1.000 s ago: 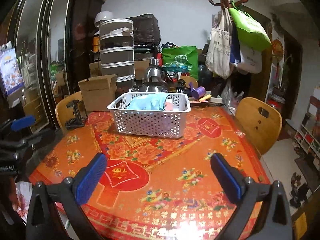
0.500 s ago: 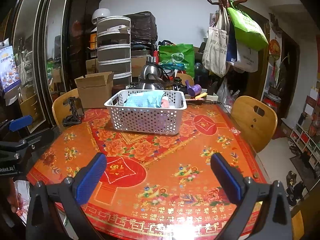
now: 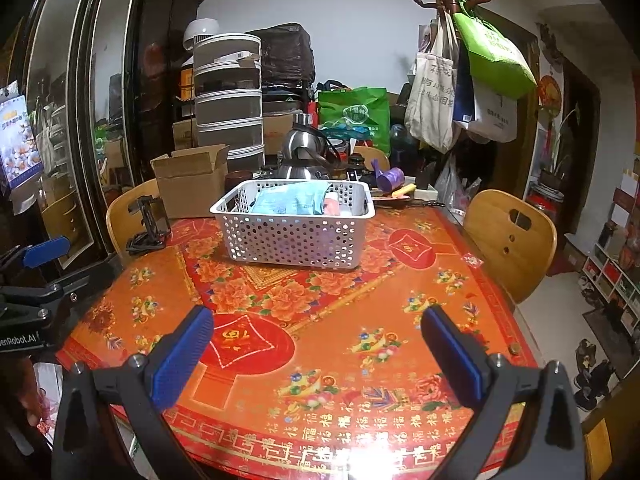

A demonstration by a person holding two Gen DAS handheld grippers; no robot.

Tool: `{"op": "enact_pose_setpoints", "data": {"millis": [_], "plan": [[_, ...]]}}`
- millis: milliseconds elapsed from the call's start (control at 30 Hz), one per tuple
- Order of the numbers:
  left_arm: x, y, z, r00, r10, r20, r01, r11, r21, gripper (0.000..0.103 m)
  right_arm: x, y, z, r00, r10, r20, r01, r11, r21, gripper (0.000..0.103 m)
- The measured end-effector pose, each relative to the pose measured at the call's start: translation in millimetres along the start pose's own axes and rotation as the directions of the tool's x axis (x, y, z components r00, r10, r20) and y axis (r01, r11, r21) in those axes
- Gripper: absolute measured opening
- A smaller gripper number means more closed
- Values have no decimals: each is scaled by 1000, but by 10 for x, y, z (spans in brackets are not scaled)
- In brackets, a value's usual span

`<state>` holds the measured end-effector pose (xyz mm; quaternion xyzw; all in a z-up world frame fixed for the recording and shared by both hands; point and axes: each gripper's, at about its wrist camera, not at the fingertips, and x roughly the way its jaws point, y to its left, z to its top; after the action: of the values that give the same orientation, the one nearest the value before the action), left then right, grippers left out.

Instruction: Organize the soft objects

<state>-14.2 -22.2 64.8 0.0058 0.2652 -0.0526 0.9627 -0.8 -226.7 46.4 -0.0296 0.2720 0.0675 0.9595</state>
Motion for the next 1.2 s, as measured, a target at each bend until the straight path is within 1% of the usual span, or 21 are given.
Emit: {"op": "enact_pose_setpoints", "data": {"millis": [933,1033,1200], "plan": [[39,0,-34,1000,1,-5,-1,1000,-5,103,-3,26,-9,1000,1,0,-1,1000,-3,103],[48,-12,-59,1000,10,-3,-10,1000,-2,103,-3,38,-18,1000,1,-2,-1,1000,-2,103],[67,-58,-96,1000,4,-5,-4,1000,3,103,-10,48,-20,1000,2,0,-2,1000,-3,103]]}}
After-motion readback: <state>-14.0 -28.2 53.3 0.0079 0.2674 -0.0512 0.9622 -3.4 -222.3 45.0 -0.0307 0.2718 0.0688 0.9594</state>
